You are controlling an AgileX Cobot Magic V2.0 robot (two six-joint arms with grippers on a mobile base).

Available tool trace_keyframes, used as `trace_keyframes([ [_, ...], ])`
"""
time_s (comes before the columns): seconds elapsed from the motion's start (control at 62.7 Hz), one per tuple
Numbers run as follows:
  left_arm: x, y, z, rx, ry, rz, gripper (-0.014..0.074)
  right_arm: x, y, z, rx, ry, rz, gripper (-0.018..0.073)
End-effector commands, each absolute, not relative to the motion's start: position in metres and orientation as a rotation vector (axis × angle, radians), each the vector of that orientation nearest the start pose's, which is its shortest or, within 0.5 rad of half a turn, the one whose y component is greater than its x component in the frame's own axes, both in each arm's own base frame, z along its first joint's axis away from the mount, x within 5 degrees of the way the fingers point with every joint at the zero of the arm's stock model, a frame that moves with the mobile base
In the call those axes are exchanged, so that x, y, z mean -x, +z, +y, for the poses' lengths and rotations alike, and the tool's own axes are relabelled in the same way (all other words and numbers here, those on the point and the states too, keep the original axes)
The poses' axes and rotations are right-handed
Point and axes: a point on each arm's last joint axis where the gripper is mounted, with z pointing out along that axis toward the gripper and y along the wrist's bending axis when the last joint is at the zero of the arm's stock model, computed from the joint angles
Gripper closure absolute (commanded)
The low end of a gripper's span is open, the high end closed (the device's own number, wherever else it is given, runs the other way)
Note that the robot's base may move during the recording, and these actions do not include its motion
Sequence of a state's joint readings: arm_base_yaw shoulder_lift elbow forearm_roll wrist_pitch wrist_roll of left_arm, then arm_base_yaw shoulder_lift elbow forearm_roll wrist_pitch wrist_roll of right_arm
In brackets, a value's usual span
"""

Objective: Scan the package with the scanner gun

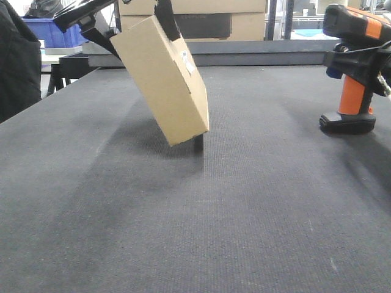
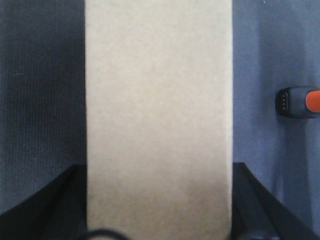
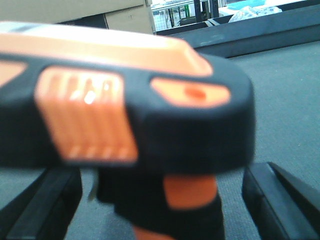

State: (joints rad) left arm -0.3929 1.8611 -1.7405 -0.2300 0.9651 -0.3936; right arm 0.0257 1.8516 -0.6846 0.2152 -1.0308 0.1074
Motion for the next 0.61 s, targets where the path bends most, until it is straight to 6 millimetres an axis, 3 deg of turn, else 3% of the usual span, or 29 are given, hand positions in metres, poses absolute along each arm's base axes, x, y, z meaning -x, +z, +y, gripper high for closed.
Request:
trace_keyframes([
  [0.0, -0.379, 0.326, -0.178, 0.102, -0.601, 2.62, 0.0708, -0.338, 0.171, -0.007, -0.278, 0.044, 1.583, -0.0001],
  [0.446, -0.381, 0.328, -0.174, 0.109, -0.588, 2.611, 0.0708, -0.315, 0.157, -0.003, -0.203, 0.053, 1.628, -0.0001],
  [0.59, -0.377, 0.337, -0.163, 0.087, -0.511, 2.603, 0.0708, -0.296, 0.161, -0.003, -0.203, 0.051, 1.636, -0.0001],
])
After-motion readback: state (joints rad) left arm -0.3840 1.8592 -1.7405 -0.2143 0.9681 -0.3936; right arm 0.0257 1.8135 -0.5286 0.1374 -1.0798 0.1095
